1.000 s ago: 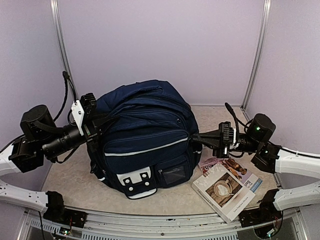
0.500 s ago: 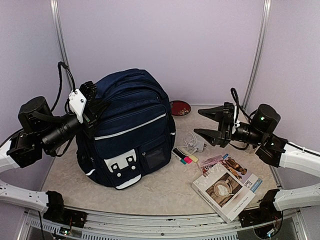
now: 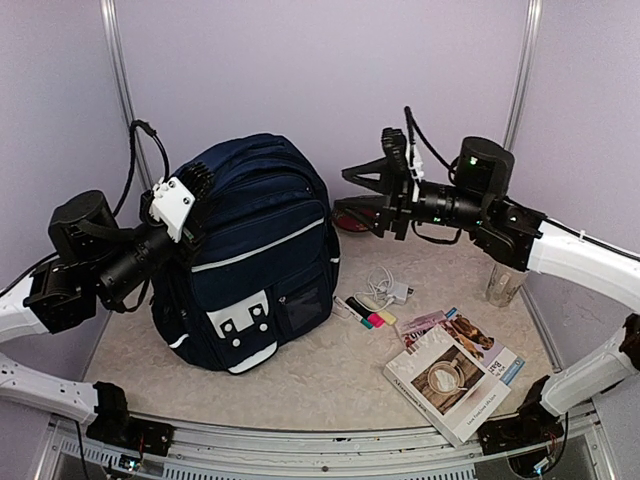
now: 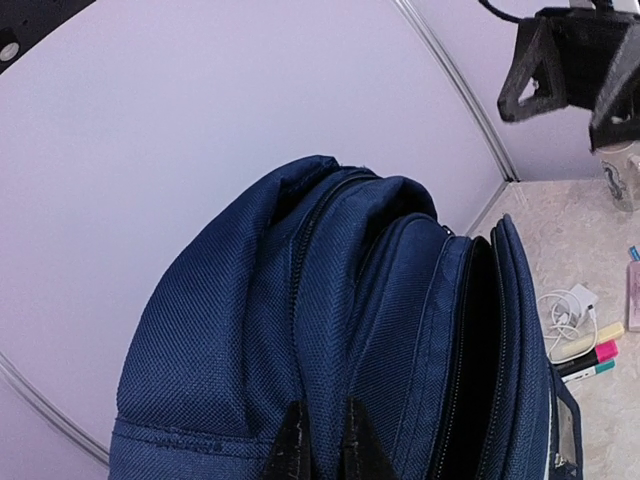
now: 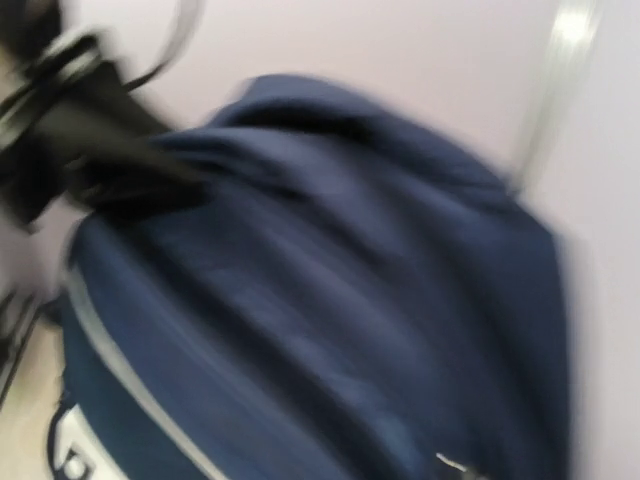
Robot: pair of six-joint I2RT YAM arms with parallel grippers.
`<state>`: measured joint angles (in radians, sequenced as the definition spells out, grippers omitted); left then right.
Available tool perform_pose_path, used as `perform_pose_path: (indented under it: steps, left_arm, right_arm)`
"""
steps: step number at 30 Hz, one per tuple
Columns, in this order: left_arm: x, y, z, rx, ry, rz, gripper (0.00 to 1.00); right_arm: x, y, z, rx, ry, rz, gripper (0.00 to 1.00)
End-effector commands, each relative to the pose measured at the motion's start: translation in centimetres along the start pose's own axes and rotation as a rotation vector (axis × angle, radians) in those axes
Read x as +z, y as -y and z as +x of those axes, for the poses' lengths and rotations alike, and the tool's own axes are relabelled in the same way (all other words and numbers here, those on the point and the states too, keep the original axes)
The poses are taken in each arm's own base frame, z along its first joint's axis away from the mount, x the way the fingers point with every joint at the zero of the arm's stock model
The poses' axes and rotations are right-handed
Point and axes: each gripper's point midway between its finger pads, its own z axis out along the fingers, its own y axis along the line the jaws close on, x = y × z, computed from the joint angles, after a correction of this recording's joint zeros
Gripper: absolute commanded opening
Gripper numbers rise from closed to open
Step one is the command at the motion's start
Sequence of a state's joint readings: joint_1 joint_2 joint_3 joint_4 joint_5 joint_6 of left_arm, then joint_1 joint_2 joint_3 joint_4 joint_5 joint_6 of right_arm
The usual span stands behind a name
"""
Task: Pack the student bag
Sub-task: Adjust the upper front pocket of the student bag.
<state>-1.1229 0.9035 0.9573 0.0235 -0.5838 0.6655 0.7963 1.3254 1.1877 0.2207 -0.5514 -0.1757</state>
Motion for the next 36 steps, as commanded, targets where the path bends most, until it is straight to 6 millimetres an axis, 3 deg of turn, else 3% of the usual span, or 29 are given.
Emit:
perform_pose_path:
  steps: [1,5,11,16,21,25,31,36]
  left_arm:
    - [-2.3,-4.5,-5.2,-0.21,0.206,-0.078,0.0]
    - [-2.4,-3.6,-5.1,-0.244,0.205,-0.019,0.0]
    - [-2.2,-2.4,-4.4,-0.255,0.184,0.018,0.0]
    - [-2.1,-2.4,-4.2,-0.256,0.181,0.012,0.0]
    - [-2.2,-2.8,-3.8,-0.237,0.164,-0.013,0.0]
    - [-2.4,-3.6,-2.9,-0.211,0.135,-0.068,0.0]
    - [-2.7,-6.5,-0.9,-0.122,0.041,-0.255,0.0]
    - [-3.5,-9.2,-1.9,-0.124,0.057,-0.362,0.0]
  right_arm:
    - [4.3,-4.7,0.4,-0.254,-0.084,-0.203,0.63]
    - [7.1,-5.5,2.2,-0.385,-0.164,-0.257,0.84]
    - [8.7,-8.3,5.9,-0.517,-0.301,-0.401,0.82]
    - [7.2,-10.9,8.2,-0.523,-0.392,-0.526,0.7]
    - [5.6,-12.1,9.3,-0.515,-0.452,-0.541,0.31]
    - [4.2,-12.6,8.6,-0.517,-0.421,-0.535,0.0]
    - [1.7,-14.9,6.6,-0.487,-0.287,-0.589,0.0]
    - [1.0,-15.9,6.3,-0.424,-0.226,-0.601,0.0]
